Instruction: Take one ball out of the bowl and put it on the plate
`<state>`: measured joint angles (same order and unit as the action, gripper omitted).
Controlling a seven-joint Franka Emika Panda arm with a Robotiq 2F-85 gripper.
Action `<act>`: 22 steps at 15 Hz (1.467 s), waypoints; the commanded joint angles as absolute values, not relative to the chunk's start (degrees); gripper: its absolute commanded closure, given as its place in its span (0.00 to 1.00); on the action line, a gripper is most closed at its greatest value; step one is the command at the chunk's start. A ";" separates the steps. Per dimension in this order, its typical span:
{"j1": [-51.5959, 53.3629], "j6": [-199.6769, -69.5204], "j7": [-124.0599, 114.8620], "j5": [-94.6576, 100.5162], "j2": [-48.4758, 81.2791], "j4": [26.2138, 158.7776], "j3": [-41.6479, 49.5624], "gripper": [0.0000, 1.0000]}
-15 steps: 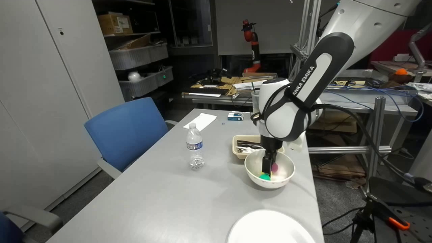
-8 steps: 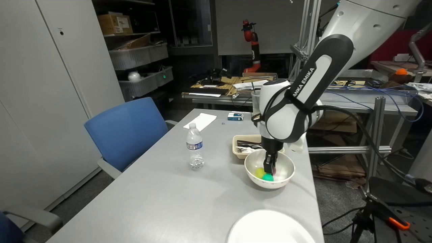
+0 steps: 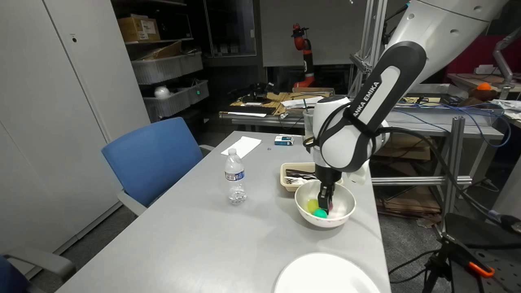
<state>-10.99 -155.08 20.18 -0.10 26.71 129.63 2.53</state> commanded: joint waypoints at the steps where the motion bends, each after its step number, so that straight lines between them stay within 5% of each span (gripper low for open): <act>1: -11.60 -156.25 20.04 0.94 26.84 129.93 2.08 0.82; 22: -5.07 -137.23 26.25 -3.37 10.91 134.19 -4.17 0.82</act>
